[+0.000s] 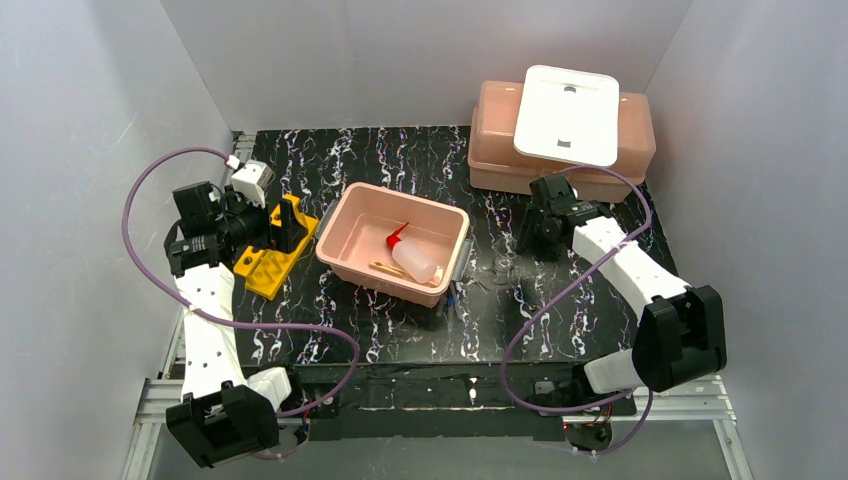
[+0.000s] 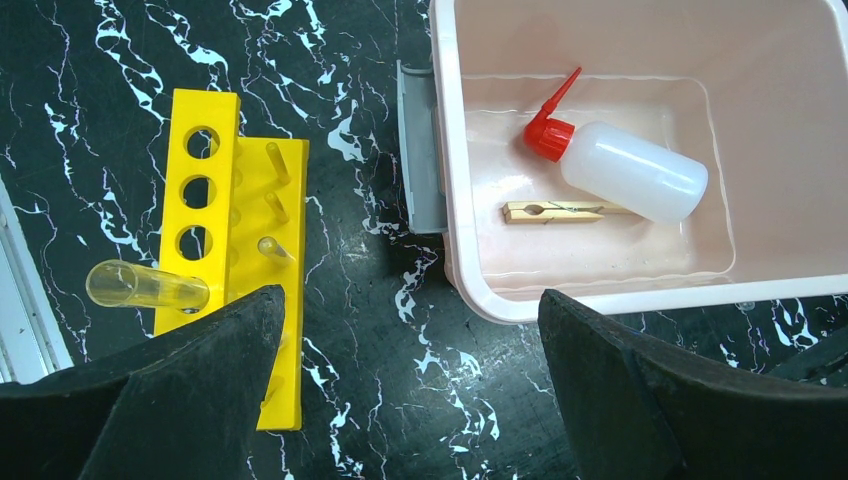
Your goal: Organize the chemistry lab equipment
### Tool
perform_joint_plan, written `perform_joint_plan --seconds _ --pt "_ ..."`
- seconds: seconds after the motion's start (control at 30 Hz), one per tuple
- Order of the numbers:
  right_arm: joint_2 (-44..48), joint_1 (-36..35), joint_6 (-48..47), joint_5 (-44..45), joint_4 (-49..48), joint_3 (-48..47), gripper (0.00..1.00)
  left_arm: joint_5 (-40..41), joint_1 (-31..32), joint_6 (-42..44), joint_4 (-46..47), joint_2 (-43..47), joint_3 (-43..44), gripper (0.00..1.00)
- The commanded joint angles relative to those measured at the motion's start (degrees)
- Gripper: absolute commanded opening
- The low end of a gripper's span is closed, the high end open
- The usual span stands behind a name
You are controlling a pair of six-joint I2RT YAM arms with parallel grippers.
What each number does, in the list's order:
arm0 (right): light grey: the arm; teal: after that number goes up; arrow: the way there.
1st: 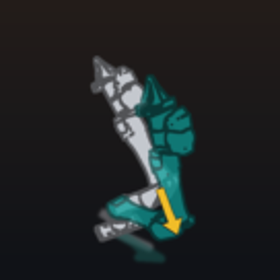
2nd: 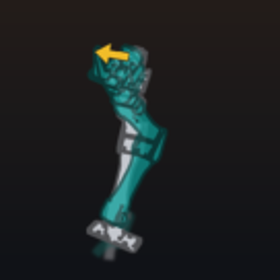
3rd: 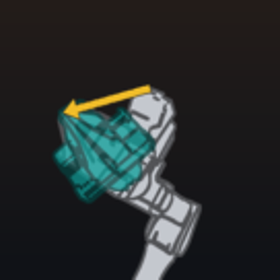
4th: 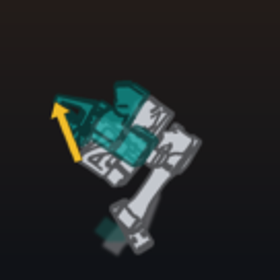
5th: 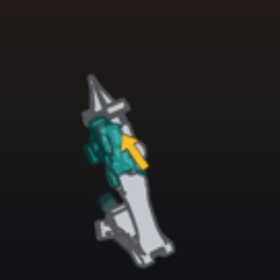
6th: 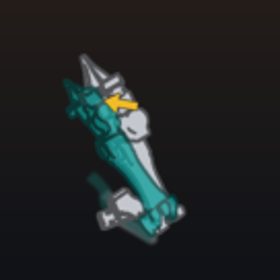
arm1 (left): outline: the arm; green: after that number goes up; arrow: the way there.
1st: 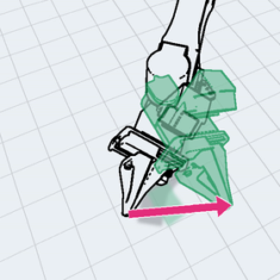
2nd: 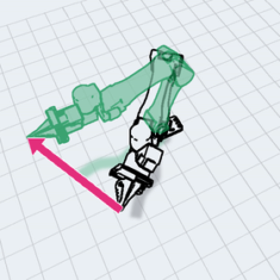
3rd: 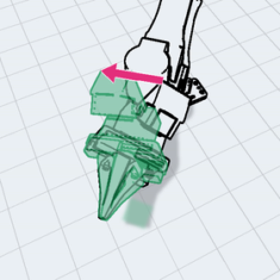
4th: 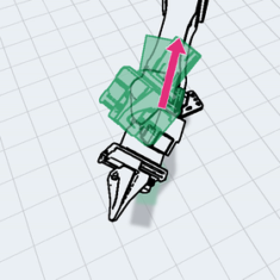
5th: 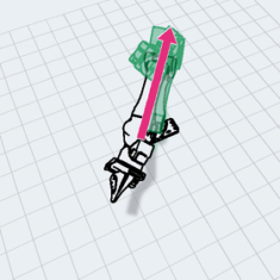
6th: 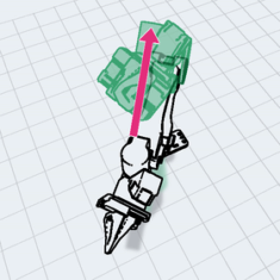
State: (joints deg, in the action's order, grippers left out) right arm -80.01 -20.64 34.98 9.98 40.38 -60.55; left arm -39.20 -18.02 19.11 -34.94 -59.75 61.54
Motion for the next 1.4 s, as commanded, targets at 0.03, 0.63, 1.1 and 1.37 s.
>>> perform_joint_plan --seconds 0.03,0.63,1.1,1.37 --pt "-0.8 0.1 0.4 -0.7 -3.8 -0.5 0.52 -0.5 0.1 0.6 -1.3 1.0 -0.4 0.98" --pt "-9.0 0.1 0.1 -0.1 -6.7 -1.8 0.32 -0.5 0.1 0.5 -1.3 0.8 -0.7 0.98" --pt "-8.2 0.1 -2.1 2.2 -4.4 -4.7 0.01 -0.7 0.1 0.4 -1.9 1.1 -1.2 0.98" --pt "-1.4 -0.2 -1.9 -0.1 -0.1 -9.2 0.01 -1.0 0.1 0.8 -2.1 1.0 -1.3 0.98"
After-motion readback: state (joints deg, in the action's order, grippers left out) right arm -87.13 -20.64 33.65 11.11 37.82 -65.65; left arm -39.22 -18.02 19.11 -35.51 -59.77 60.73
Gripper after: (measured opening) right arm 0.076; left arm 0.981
